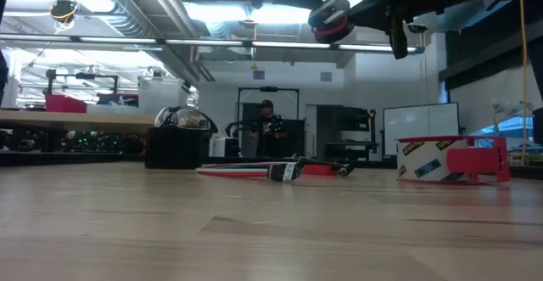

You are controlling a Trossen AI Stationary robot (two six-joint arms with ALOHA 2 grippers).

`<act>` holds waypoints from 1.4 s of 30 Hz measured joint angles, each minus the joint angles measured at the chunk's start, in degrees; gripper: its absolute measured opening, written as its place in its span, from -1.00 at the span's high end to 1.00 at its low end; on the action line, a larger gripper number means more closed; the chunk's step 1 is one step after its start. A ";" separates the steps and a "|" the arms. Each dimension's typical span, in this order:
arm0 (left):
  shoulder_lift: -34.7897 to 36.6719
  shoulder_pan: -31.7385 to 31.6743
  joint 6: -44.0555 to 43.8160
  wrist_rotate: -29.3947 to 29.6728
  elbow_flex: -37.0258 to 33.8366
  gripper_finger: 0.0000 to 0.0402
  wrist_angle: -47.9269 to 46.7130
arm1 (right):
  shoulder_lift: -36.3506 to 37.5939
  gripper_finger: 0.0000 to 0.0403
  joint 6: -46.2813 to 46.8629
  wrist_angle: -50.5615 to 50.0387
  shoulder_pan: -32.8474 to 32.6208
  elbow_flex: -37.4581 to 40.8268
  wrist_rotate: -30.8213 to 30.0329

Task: Coil cords
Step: Coil the red wire onto the spool

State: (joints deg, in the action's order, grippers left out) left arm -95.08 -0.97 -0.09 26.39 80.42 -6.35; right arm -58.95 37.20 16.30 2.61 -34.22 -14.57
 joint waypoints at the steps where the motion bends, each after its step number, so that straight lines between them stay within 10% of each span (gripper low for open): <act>1: 0.05 0.00 -0.50 -0.05 0.00 0.98 -0.59 | -0.01 0.96 0.00 0.00 -0.02 0.00 0.00; 42: 0.12 -0.02 1.28 -12.40 0.02 0.97 -8.20 | 1.17 0.96 -2.70 0.55 0.00 0.15 10.22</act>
State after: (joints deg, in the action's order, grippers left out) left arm -94.96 -0.99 1.20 13.99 80.44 -14.54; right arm -57.78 34.51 16.85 2.61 -34.06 -4.35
